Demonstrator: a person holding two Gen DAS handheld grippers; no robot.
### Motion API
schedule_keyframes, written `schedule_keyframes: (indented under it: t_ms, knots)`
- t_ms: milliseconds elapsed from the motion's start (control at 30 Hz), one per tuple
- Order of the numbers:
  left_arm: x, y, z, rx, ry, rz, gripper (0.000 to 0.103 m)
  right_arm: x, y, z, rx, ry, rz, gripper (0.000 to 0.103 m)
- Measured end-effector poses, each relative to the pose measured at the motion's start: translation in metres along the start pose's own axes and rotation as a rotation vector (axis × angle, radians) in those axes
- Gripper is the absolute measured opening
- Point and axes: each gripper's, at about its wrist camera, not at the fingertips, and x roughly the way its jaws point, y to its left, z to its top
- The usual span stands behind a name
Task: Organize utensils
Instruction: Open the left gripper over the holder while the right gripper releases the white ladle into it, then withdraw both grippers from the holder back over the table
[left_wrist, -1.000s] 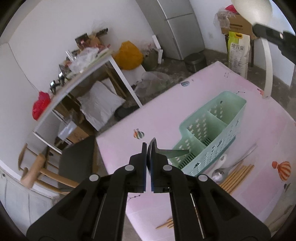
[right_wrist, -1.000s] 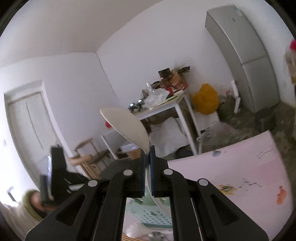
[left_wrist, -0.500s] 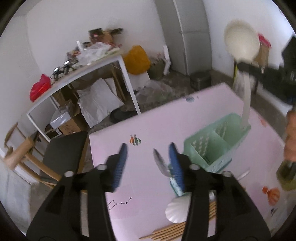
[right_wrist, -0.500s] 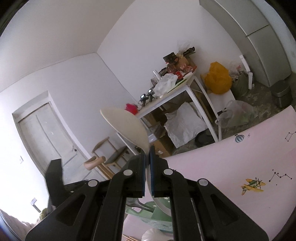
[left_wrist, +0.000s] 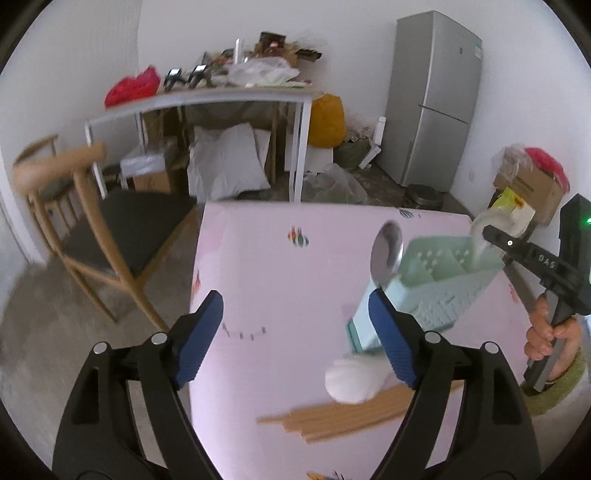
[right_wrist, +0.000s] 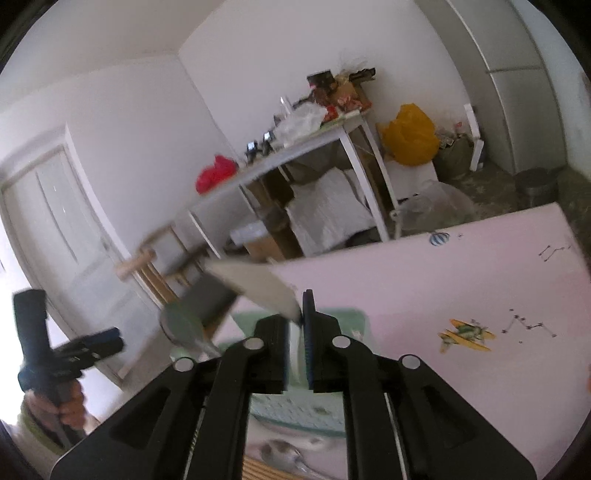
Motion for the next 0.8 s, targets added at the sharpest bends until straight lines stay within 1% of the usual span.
schedule_keyframes:
  t_ms: [33, 67, 100, 133, 200, 267, 333, 433, 500, 533, 600, 633, 667, 733, 767, 800]
  knots:
    - [-0.002, 0.002, -0.008, -0.022, 0.004, -0.004, 0.080, -0.002, 0.003, -0.002, -0.021, 0.009, -0.026, 0.030]
    - [-0.002, 0.004, -0.014, -0.039, 0.009, -0.007, 0.082, -0.005, 0.005, -0.004, -0.038, 0.006, -0.047, 0.050]
    - [-0.003, 0.005, -0.021, -0.055, 0.013, -0.010, 0.083, -0.011, 0.008, -0.006, -0.054, -0.005, -0.064, 0.061]
    - [-0.003, 0.006, -0.025, -0.068, 0.016, -0.014, 0.083, -0.016, 0.011, -0.008, -0.073, -0.016, -0.083, 0.063]
    - [-0.007, 0.008, -0.038, -0.100, 0.024, -0.026, 0.083, -0.023, 0.015, -0.009, -0.096, -0.020, -0.116, 0.072]
    - [-0.010, 0.010, -0.047, -0.114, 0.030, -0.028, 0.083, -0.034, 0.018, -0.010, -0.107, -0.030, -0.153, 0.073]
    - [-0.013, 0.011, -0.053, -0.112, 0.030, -0.023, 0.083, -0.046, 0.021, -0.012, -0.108, -0.048, -0.170, 0.074]
    - [-0.016, 0.010, -0.058, -0.079, 0.028, 0.004, 0.083, -0.070, 0.030, -0.023, -0.114, -0.074, -0.203, 0.077]
    - [-0.015, 0.008, -0.063, -0.042, 0.043, 0.027, 0.083, -0.077, 0.036, -0.032, -0.123, -0.071, -0.240, 0.084]
    - [-0.015, 0.007, -0.065, -0.033, 0.050, 0.028, 0.084, -0.080, 0.040, -0.041, -0.130, -0.050, -0.285, 0.086]
    - [-0.012, 0.005, -0.072, -0.013, 0.093, 0.013, 0.084, -0.077, 0.046, -0.055, -0.153, 0.009, -0.366, 0.091]
    - [-0.009, 0.004, -0.075, -0.009, 0.114, 0.005, 0.087, -0.074, 0.049, -0.065, -0.174, 0.059, -0.415, 0.092]
    - [-0.006, 0.003, -0.080, -0.009, 0.137, -0.007, 0.088, -0.070, 0.053, -0.073, -0.188, 0.102, -0.442, 0.092]
    - [-0.004, 0.003, -0.087, -0.021, 0.160, -0.027, 0.089, -0.068, 0.059, -0.086, -0.190, 0.165, -0.446, 0.095]
    - [-0.004, 0.002, -0.093, -0.031, 0.166, -0.040, 0.090, -0.070, 0.062, -0.091, -0.175, 0.173, -0.435, 0.097]
    - [-0.004, 0.001, -0.095, -0.035, 0.169, -0.048, 0.090, -0.073, 0.065, -0.095, -0.161, 0.172, -0.425, 0.097]
